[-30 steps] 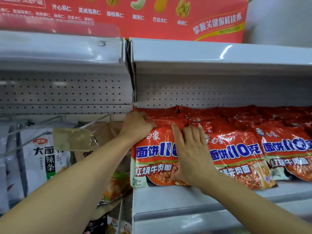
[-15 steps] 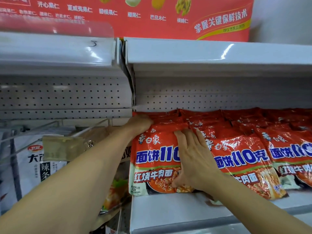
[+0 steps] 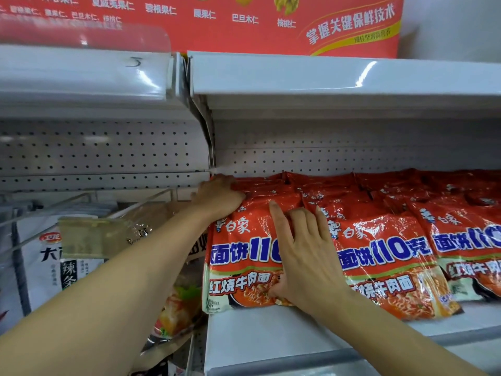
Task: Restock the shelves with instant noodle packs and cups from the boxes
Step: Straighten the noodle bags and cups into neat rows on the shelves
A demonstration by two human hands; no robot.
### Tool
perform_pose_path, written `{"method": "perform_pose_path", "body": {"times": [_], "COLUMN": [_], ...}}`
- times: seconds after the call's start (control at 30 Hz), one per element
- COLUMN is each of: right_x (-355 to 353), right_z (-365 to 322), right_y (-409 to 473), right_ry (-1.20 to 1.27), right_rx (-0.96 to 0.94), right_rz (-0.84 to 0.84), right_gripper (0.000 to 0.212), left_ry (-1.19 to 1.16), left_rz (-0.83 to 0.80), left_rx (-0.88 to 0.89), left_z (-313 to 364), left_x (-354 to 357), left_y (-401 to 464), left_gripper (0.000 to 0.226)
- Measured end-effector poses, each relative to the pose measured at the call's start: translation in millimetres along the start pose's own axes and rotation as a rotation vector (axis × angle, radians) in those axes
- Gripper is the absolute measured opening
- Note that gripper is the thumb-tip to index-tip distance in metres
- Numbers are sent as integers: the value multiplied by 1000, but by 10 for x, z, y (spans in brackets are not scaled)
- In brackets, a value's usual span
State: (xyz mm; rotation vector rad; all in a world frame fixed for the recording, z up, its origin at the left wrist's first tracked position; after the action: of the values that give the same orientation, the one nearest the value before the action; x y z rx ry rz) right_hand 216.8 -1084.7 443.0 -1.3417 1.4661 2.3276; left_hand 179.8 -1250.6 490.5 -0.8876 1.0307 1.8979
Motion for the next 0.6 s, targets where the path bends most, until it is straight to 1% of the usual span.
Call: {"method": "perform_pose_path", "body": {"times": [0.07, 0.1, 0.13, 0.2, 0.27, 0.33, 0.43, 0.47, 0.5, 0.53, 0.57, 0.6], "right_x": [-5, -12, -9, -6, -11, -3, -25, -25, -2, 5, -2, -6], "right_z": [6, 15, 26, 43, 54, 48, 36, 37, 51, 62, 60, 54], "right_y": [-8, -4, 3, 18, 17, 5, 18, 31, 40, 45, 53, 63], "right_ry": [-12, -16, -17, -25, -32, -30, -27, -27, -29, -26, -19, -12], "right_rx": [2, 3, 6, 15, 16, 8, 0, 2, 7, 13, 14, 9], "right_rz": [-3, 2, 7, 7, 8, -1, 5, -2, -11, -27, -45, -89], "right_gripper": [146, 147, 147, 148, 148, 149, 150, 150, 151, 152, 152, 152], "left_ry": [195, 253, 267, 220, 149, 135, 92, 22, -69, -153, -207, -209], "left_rz": [47, 27, -29, -174, -290, -344, -375, -370, -328, -234, -90, 68], "left_rx": [34, 50, 47, 2, -4, 33, 42, 33, 26, 12, 5, 1], "left_z": [109, 177, 213, 217, 214, 233, 214, 210, 218, 204, 176, 127], "left_x": [-90, -95, -60, 57, 180, 241, 263, 256, 211, 115, -30, -179], "left_y": [38, 52, 75, 85, 60, 30, 17, 10, 3, -1, -4, -31], "left_gripper": [53, 56, 57, 57, 53, 52, 59, 62, 64, 62, 55, 47]}}
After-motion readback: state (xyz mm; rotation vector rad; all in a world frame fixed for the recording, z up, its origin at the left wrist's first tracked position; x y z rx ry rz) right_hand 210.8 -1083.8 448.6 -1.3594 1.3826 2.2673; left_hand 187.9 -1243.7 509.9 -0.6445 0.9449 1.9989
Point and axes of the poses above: each hand's wrist, its own y-axis towards the middle knuckle, its own x-axis out of the palm, z = x × y, the point moved 10 cm from there along y, towards the middle knuckle, and after that the axes turned 2 degrees about -z, right-handed, at the moved point
